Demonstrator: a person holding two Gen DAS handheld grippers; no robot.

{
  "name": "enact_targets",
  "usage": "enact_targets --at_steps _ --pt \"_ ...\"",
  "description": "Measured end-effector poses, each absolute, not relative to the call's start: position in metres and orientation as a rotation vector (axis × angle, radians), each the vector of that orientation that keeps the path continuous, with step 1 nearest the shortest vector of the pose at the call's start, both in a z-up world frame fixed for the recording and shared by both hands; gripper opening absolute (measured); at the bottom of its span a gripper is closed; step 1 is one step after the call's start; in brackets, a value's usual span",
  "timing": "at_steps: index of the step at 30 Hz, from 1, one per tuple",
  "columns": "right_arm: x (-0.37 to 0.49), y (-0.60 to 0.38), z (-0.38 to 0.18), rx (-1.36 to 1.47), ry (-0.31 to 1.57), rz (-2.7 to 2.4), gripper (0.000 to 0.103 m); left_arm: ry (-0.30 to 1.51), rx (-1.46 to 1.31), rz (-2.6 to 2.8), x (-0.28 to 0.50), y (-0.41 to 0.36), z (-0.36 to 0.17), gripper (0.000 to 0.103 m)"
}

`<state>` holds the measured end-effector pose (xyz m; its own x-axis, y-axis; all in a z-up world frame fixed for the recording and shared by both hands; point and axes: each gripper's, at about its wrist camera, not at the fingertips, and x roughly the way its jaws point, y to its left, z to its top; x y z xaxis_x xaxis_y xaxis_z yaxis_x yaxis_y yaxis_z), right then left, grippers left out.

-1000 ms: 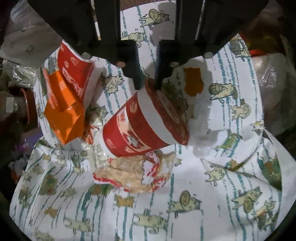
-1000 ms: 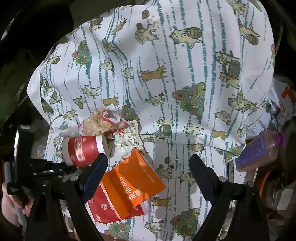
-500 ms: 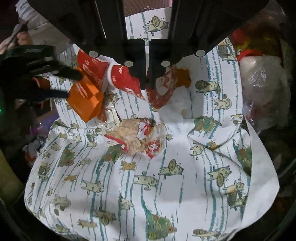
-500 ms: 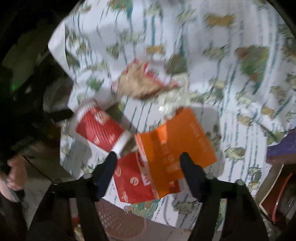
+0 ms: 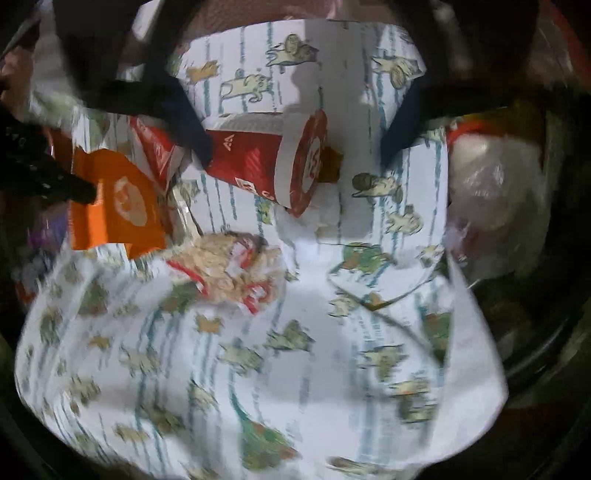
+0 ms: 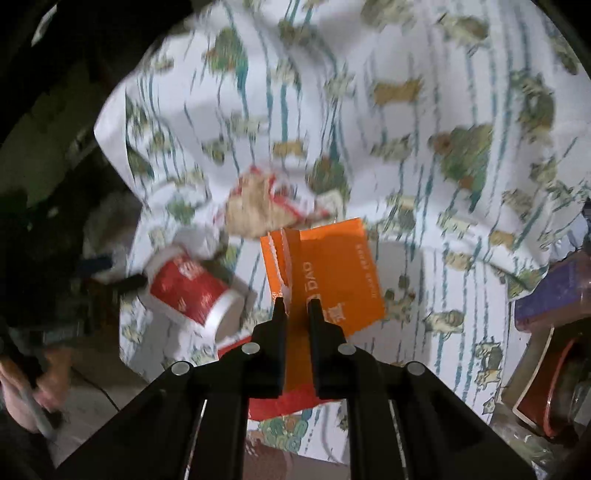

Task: Collect trash
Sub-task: 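Grasp the red paper cup with left tool while right tool grasps the orange box, then lift the red cup with left tool while right tool lifts the orange box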

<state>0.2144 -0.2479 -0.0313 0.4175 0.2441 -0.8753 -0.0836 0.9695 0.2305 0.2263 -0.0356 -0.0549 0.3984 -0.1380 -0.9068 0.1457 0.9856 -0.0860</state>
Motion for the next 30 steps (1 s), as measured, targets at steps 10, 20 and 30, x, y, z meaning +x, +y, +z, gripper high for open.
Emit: enact_targets --at_steps 10,20,30 --pt "0.220 -0.253 -0.020 0.178 1.086 0.180 0.000 1.328 -0.549 -0.068 0.223 -0.029 -0.114 0.096" --pt "0.221 -0.257 -0.018 0.185 1.078 0.190 0.000 1.370 -0.724 0.016 0.237 -0.019 -0.151 0.084" --pt "0.218 -0.253 -0.005 0.185 1.020 0.224 0.000 1.171 -0.434 -0.077 0.212 -0.037 -0.086 0.082"
